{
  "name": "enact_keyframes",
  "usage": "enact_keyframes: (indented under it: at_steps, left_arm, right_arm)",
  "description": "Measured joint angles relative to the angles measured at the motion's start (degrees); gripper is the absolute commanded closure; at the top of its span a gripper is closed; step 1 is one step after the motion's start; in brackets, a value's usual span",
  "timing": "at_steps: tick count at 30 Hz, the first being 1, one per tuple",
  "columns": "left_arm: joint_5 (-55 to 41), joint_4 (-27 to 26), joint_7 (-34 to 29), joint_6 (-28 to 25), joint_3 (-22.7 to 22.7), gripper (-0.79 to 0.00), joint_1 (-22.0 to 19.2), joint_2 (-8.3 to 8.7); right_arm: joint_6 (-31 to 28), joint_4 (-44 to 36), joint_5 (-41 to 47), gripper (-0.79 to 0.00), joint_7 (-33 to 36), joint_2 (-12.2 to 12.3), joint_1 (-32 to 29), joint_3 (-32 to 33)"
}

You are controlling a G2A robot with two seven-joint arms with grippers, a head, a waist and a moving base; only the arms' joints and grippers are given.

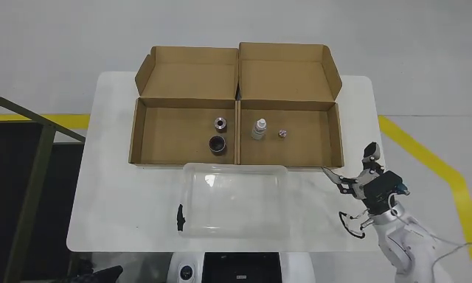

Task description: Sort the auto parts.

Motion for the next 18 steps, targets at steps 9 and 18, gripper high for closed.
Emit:
enact_keyframes:
  at_steps: [9, 18]
  left_arm:
    - [0.0, 0.0, 0.0, 0.0, 0.0, -0.785, 0.0, 0.0]
    - [0.0, 0.0, 0.0, 0.0, 0.0, -0.784, 0.0, 0.0]
  right_arm:
    - [1.3, 0.9, 0.0, -0.785, -0.2, 0.1, -0.3, 0.5]
    - [1.3, 0.9, 0.0, -0.785, -0.2, 0.1, -0.3, 0.5]
